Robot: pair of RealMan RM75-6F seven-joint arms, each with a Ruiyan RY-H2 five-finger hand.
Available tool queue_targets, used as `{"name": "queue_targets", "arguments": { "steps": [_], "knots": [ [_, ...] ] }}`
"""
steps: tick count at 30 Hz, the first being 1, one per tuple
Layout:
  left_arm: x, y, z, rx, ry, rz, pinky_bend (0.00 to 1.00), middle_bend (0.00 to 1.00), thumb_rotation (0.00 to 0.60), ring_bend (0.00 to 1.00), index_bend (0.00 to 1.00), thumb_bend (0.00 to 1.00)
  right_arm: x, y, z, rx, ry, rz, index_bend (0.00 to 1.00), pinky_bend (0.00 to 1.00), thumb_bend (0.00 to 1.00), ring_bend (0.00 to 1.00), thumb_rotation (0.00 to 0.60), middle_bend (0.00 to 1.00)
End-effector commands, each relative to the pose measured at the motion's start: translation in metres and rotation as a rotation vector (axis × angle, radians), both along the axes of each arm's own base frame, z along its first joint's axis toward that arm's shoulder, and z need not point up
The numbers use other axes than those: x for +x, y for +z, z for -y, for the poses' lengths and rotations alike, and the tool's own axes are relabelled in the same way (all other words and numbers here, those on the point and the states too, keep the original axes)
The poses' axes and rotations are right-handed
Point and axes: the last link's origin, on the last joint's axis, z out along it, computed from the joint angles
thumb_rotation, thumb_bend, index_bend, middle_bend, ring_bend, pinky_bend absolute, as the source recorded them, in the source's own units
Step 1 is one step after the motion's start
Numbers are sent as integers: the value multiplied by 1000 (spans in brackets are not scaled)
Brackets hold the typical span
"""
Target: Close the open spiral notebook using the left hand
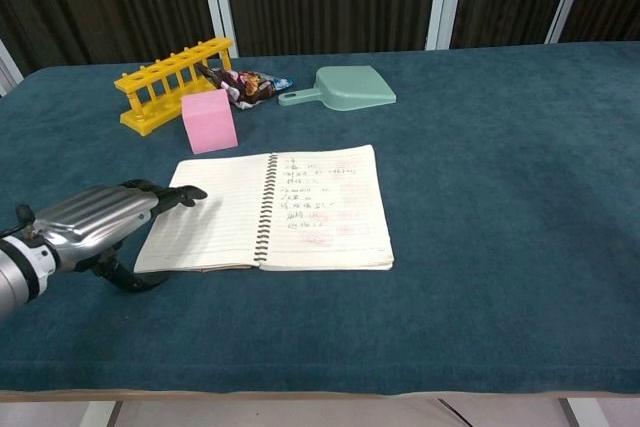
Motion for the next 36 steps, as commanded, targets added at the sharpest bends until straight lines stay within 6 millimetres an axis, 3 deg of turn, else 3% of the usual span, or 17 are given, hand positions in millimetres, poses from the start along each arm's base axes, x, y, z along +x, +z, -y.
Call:
{"name": "queue_targets", "arguments": {
  "steps": [1,6,13,22,29,36],
  "knots": [
    [0,-1,-4,4,6,8,91,145,600,112,109,266,-1,0,0,-1,-3,0,15,130,29,0,600,0],
    [1,-5,-10,17,8,35,95,158,600,134,137,272,-2,1,-1,-5,-7,4,15,130,30,0,600,0],
    [-2,-9,-17,91,-72,107,156,256,600,233,259,423,-3,3,-3,-12,-6,7,15,130,30,0,600,0],
    [-3,-14,-28,182,-198,179,208,246,600,238,219,401,-3,5,-2,-17,-4,11,15,130,30,0,600,0],
    [6,-9,-31,250,-321,223,267,271,600,292,347,461,-3,6,-3,-20,-3,16,16,130,30,0,600,0],
    [25,-11,-36,273,-474,144,318,417,600,389,614,534,-4,8,-4,-25,-1,20,24,130,30,0,600,0]
  ]
}}
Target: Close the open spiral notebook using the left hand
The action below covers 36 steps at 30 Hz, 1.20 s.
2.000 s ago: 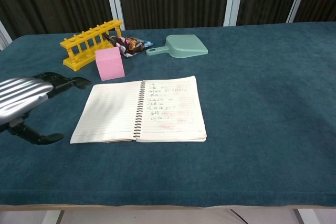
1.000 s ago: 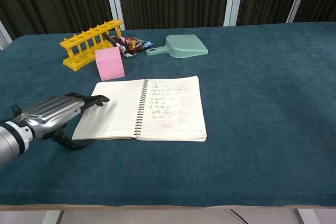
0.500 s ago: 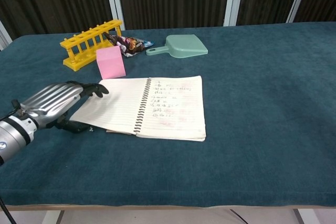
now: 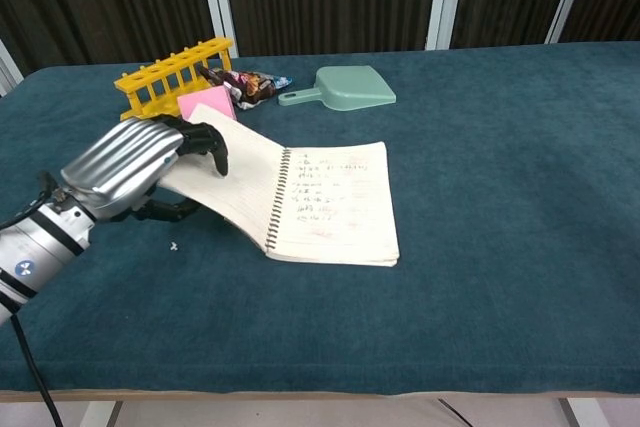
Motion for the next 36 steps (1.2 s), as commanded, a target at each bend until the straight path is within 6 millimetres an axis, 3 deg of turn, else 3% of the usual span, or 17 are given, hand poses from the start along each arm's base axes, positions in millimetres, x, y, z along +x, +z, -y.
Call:
{"name": "queue_targets", "arguments": {
  "steps": [1,9,13,16,21,28,32,34,35,36],
  "knots": [
    [13,1,2,44,-92,-34,320,425,600,394,633,544,-1,1,-1,-3,-1,1,25,130,30,0,600,0],
    [39,10,10,126,-295,-99,311,420,600,382,584,506,-3,2,-4,-6,-10,3,26,131,29,0,600,0],
    [61,5,8,126,-355,-122,291,382,600,340,495,474,-4,2,-4,-6,-10,4,26,130,30,0,600,0],
    [79,-4,4,115,-370,-142,272,324,600,296,377,390,-4,2,-3,-5,-9,4,26,131,30,0,600,0],
    [104,-20,-3,88,-336,-129,256,246,600,249,197,300,-3,3,-3,-6,-7,4,26,130,30,0,600,0],
    [119,-43,-1,-53,-144,25,255,186,600,230,74,259,-5,3,-3,-4,-14,4,26,131,30,0,600,0],
    [112,-49,3,-229,25,104,233,233,600,244,71,274,-5,3,-3,-5,-14,4,26,131,30,0,600,0],
    [105,-48,1,-266,76,51,201,236,590,234,71,344,-5,2,-2,-2,-13,4,27,130,30,0,600,0],
    [104,-49,2,-284,90,26,185,237,555,223,67,387,-5,2,-2,0,-12,4,27,130,30,0,600,0],
    [102,-49,2,-298,102,2,162,240,476,204,60,454,-5,1,-2,1,-11,4,27,130,30,0,600,0]
  ]
}}
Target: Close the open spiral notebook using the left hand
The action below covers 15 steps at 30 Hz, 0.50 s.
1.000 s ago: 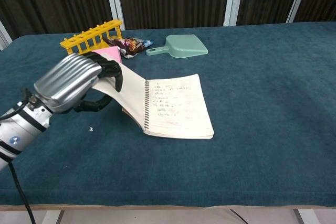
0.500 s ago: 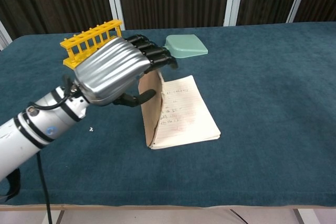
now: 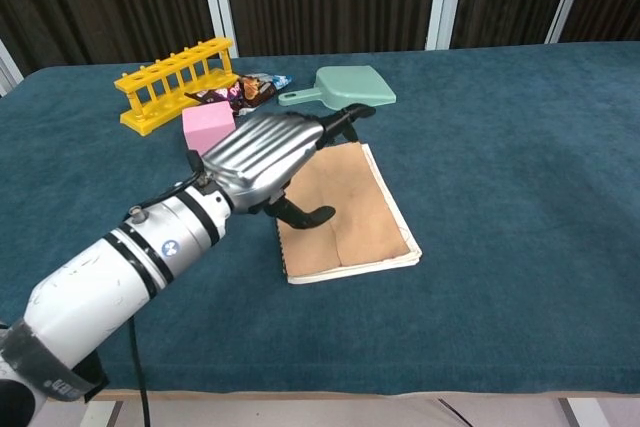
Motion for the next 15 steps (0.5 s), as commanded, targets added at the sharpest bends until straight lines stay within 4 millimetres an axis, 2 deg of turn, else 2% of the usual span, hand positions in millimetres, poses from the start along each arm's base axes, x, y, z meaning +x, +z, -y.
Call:
{"name": "queue_targets", "arguments": {
  "steps": [1,3,8,11,15],
  "knots": [
    [-13,-1,1,-119,110,-91,133,241,381,176,51,514,0,-1,1,3,1,0,27,130,30,0,600,0],
    [-15,-4,2,-154,126,-139,102,243,329,141,38,559,0,-2,1,4,0,1,27,130,30,0,600,0],
    [-14,-1,3,-185,160,-195,60,266,309,106,12,580,0,-1,2,3,0,1,27,131,31,0,600,0],
    [-13,18,3,-153,185,-119,59,262,301,105,10,575,0,1,1,-2,-1,2,27,130,30,0,600,0],
    [-24,68,2,-36,212,-11,69,258,302,140,21,489,-1,3,0,-6,-6,0,27,130,30,0,600,0]
  ]
}}
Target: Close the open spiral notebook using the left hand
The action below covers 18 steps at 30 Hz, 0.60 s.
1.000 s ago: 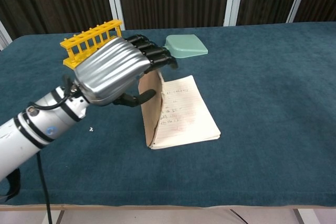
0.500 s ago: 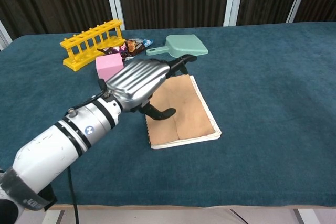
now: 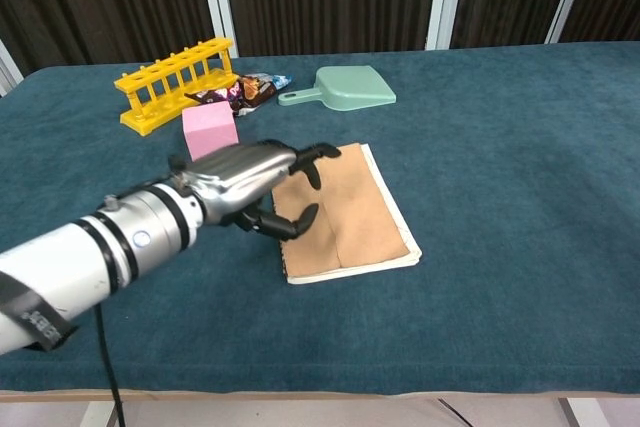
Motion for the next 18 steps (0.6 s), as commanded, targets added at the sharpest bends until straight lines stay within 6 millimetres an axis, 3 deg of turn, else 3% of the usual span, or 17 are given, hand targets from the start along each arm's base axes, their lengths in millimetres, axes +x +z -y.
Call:
{"name": "queue_targets", "arguments": {
  "steps": [1,3,7,12,13,16,18],
  "knots": [
    [-19,63,-1,159,48,111,75,258,307,160,32,447,-1,1,-1,0,-5,-1,27,130,30,0,600,0],
    [-36,91,2,229,81,139,82,257,312,177,52,407,-1,2,-1,1,-8,-3,27,130,30,0,600,0],
    [-92,149,17,360,196,114,90,250,311,184,95,362,-3,4,0,3,-16,-10,27,131,30,0,600,0],
    [-152,194,48,465,313,23,77,225,320,163,111,359,-5,6,1,8,-24,-15,19,130,32,0,600,0],
    [-165,201,57,480,325,-5,73,217,358,156,111,359,-5,7,1,9,-24,-15,12,127,33,0,600,0],
    [-190,218,86,497,347,-60,65,204,567,141,115,360,-7,7,2,7,-27,-21,0,107,34,0,600,0],
    [-199,225,102,505,356,-78,64,201,600,135,121,361,-8,7,2,5,-30,-26,0,99,34,0,600,0]
  ]
}}
